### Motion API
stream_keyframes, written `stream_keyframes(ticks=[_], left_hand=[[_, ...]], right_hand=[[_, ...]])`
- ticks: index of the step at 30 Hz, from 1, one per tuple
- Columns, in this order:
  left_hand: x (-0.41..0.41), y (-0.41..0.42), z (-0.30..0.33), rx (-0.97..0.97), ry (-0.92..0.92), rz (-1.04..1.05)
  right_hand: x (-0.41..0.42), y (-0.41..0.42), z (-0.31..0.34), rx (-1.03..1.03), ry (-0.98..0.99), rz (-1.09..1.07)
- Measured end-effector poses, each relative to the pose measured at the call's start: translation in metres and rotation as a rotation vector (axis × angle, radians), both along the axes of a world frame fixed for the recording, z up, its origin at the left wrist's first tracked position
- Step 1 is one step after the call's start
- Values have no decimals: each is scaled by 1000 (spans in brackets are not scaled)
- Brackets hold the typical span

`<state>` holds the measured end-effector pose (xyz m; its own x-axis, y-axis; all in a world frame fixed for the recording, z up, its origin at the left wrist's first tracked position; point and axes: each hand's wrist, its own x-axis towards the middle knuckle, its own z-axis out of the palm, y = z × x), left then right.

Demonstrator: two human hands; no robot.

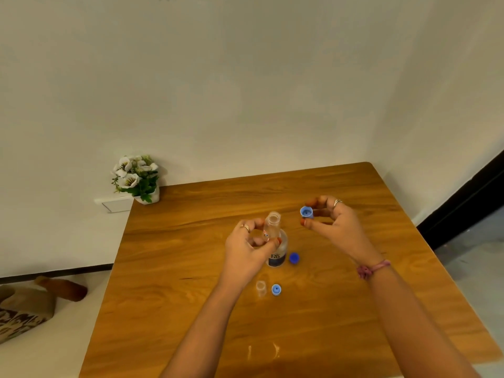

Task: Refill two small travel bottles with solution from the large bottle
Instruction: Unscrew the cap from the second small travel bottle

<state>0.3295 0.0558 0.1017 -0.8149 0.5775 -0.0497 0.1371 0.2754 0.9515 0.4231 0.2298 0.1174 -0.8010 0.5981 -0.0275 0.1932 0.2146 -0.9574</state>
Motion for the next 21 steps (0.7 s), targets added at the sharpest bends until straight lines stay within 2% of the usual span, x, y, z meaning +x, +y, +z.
stream_keyframes(ticks=[6, 11, 17, 21], left_hand=[[27, 27, -30, -100, 111, -57], [49, 41, -64, -250, 46, -77], [64, 53, -108, -485, 112, 1], [74, 58, -137, -551, 46, 11]], right_hand=[[22, 17, -40, -30, -86, -23], [38, 30, -78, -38, -198, 1], [52, 35, -122, -29, -307, 39], [59, 28, -144, 42, -365, 94]])
